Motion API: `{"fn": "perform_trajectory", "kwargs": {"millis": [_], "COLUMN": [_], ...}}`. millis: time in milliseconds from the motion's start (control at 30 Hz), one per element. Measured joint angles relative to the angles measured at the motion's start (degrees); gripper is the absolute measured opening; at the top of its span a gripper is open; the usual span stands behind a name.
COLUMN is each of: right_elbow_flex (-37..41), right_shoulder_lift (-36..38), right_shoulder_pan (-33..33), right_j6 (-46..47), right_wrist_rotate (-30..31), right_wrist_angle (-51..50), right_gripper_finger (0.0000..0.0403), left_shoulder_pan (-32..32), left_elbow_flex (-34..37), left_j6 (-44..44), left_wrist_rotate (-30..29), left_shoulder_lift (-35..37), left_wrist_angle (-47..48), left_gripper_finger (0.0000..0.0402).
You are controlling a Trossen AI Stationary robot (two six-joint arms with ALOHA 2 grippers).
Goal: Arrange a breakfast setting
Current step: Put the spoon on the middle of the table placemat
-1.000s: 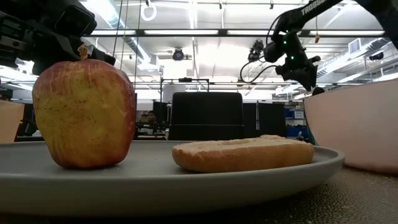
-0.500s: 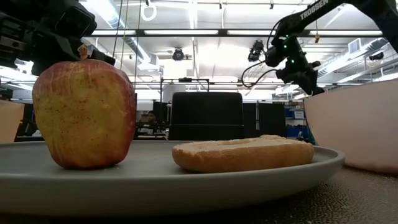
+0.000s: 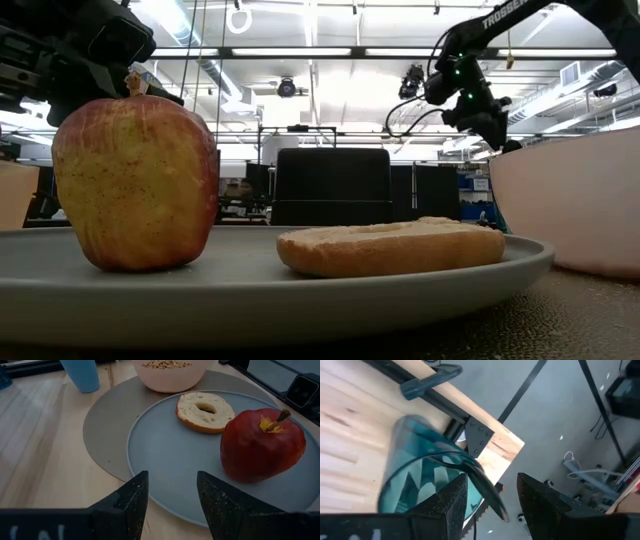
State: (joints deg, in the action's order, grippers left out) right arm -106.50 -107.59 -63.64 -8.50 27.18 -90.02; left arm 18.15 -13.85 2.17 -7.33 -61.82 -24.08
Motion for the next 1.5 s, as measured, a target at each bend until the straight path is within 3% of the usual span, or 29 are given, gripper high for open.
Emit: {"fn": "perform_trajectory", "kwargs": {"millis": [633, 800, 1067, 1233, 1500], "right_elbow_flex": [2.0, 2.2, 2.2, 2.2, 2.2], "right_shoulder_lift": [0.0, 0.2, 1.0, 1.0, 1.0], "right_shoulder_pan": [0.4, 2.1, 5.7, 7.6, 4.7], "right_j6": [-1.8, -0.4, 2.4, 5.3, 5.3], "right_wrist_rotate": [0.1, 6.8, 8.0, 14.0, 6.9], "right_wrist_angle": [-0.1, 0.0, 0.0, 0.0, 0.0], "right_gripper_finger": [0.0162, 0.0163, 0.0162, 0.0162, 0.0162], "left_shoulder_pan": [0.0, 0.0, 0.0, 0.0, 0.0], "left_elbow_flex": [0.0, 0.0, 0.0, 0.0, 0.0], "left_j6": [0.0, 0.3, 0.5, 0.5, -0.2], "left_wrist_rotate": [0.0, 0.0, 0.0, 0.0, 0.0], "left_shoulder_lift": [0.0, 0.0, 0.0, 0.0, 0.0], "left_wrist_angle": [0.4, 0.4, 0.4, 0.4, 0.4], "left_gripper_finger": [0.0178, 0.0178, 0.0178, 0.0178, 0.0178]}}
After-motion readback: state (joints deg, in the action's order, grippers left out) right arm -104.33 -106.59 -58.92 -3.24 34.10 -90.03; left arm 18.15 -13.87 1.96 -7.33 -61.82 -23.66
